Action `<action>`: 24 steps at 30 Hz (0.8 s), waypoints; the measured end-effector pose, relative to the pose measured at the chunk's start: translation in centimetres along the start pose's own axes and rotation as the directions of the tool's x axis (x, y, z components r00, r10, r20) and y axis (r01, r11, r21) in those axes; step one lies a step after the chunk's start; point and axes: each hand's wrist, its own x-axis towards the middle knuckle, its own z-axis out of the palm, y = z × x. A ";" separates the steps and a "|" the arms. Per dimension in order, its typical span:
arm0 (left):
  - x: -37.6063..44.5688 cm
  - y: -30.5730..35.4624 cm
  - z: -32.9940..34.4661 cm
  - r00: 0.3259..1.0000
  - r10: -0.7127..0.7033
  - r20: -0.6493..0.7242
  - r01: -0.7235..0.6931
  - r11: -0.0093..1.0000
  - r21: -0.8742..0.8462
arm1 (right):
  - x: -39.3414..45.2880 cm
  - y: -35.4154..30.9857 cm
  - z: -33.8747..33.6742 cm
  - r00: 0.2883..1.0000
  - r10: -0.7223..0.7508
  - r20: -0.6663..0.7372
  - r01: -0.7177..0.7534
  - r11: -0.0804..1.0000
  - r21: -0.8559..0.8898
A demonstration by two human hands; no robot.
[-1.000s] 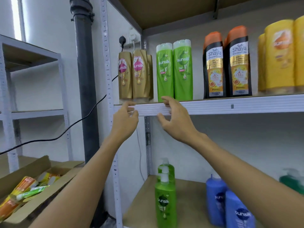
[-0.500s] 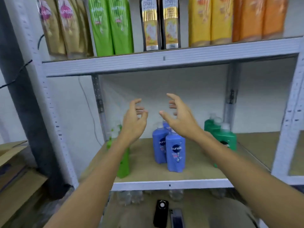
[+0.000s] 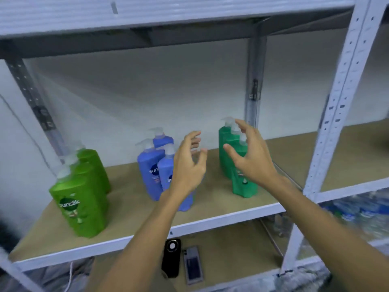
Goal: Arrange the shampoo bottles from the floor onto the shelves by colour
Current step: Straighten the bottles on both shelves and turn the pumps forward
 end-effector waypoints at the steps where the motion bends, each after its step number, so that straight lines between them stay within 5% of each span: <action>1: 0.2 -0.6 1.1 1.000 -0.005 0.007 0.005 1.000 -0.003 | -0.1 1.1 -0.2 1.000 0.007 -0.030 -0.008 1.000 -0.027; 7: 1.6 -4.7 6.4 0.997 -0.058 0.045 0.058 0.998 0.015 | -1.3 6.8 -0.1 0.995 0.088 -0.044 -0.091 0.994 -0.059; 14: 4.0 -7.3 9.6 0.978 -0.176 0.113 0.177 0.984 0.009 | -2.0 10.8 1.4 0.983 0.172 0.061 -0.180 0.972 0.152; 24: 5.7 -10.1 14.1 0.953 -0.239 0.188 0.279 0.933 -0.226 | -1.0 12.5 -0.2 0.984 0.161 0.071 -0.174 0.955 0.240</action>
